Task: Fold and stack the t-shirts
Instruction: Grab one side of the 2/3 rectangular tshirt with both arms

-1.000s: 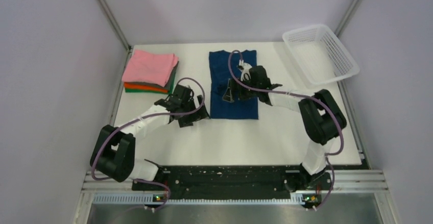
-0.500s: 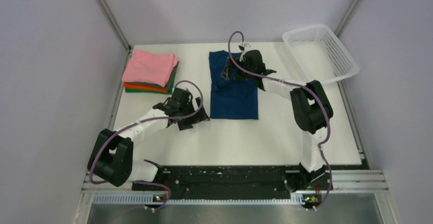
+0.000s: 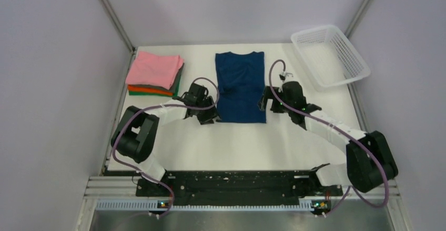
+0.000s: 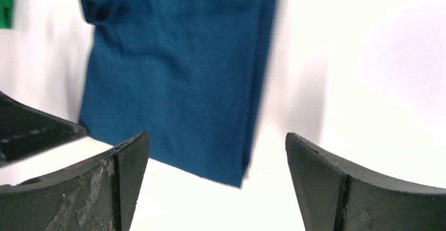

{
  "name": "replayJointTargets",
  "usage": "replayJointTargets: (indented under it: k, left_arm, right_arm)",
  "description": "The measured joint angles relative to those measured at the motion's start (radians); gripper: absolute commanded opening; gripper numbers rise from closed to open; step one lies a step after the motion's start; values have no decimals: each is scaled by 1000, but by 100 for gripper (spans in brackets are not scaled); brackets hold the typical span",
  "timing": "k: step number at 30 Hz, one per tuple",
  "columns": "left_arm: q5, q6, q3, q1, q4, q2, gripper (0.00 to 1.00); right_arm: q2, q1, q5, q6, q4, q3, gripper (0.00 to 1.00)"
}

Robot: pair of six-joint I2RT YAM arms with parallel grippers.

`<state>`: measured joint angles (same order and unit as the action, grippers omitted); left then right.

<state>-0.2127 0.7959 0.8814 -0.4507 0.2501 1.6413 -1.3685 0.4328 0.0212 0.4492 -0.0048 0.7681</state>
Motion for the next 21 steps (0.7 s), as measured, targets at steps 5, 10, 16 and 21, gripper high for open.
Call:
replayJointTargets:
  k: [5,10,16,21]
  left_arm:
    - [-37,11,24,-10,-52,56,22]
    - [-64,29,60,-18,-79,118,0]
    - [-63,39,46,-24,-112,115,0]
    - [-55,48,-7,-29,-145,80,0]
  right_arm:
    - [110,-13,-42,18,-74,-118,99]
    - [154,-13,-61,33,-118,-153,97]
    - [154,-13,9,61,-122,-179,87]
    - [87,-13,82,72,-115,-194,69]
